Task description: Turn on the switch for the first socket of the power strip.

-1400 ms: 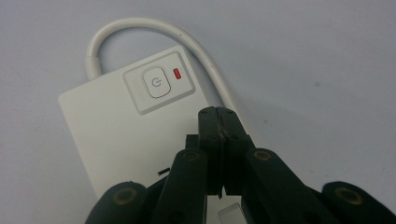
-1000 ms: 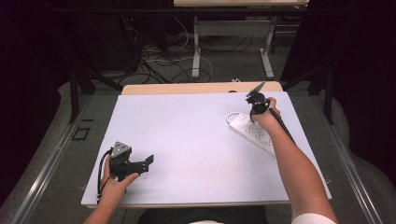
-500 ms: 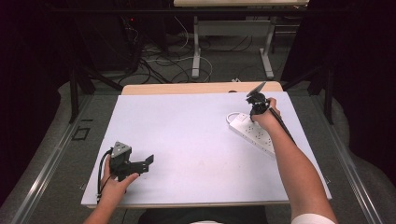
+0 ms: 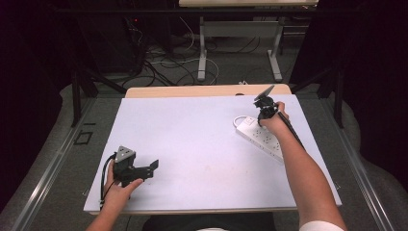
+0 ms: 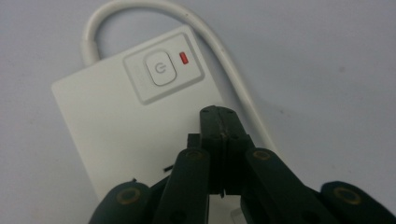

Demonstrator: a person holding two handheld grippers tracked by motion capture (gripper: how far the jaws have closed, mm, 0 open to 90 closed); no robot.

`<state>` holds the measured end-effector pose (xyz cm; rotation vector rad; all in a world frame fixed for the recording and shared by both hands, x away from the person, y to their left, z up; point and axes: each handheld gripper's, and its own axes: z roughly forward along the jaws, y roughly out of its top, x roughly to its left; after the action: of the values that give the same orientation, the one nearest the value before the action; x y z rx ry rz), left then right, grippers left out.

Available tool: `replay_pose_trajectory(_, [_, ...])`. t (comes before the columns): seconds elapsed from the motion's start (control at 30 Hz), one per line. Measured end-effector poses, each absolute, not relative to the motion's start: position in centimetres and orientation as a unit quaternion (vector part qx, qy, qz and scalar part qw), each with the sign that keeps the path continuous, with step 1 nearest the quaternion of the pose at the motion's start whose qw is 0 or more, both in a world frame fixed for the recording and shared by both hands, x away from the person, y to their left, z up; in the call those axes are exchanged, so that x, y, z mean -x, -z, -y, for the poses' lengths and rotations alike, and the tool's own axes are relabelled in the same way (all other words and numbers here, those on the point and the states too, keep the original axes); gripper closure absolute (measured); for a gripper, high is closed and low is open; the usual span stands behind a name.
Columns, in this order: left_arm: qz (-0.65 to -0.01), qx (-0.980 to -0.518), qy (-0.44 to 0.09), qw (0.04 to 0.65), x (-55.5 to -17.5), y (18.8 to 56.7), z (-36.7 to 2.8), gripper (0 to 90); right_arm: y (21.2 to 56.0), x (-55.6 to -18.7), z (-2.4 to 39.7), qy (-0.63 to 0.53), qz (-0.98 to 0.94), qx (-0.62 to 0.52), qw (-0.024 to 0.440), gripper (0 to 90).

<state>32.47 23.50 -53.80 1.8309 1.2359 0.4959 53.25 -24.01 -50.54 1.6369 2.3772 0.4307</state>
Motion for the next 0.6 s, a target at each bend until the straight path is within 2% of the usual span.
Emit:
replay_pose_trajectory(0.2, [-0.495,-0.732,-0.198,0.425,-32.49,53.82,-23.50,1.7,50.42,-53.16,24.02,-0.144,-0.805,-0.566,0.103,90.0])
replay_pose_trajectory(0.6, [-0.496,-0.732,-0.197,0.425,-32.62,53.84,-23.35,1.7,50.79,-52.91,24.29,-0.174,-0.798,-0.565,0.115,88.9])
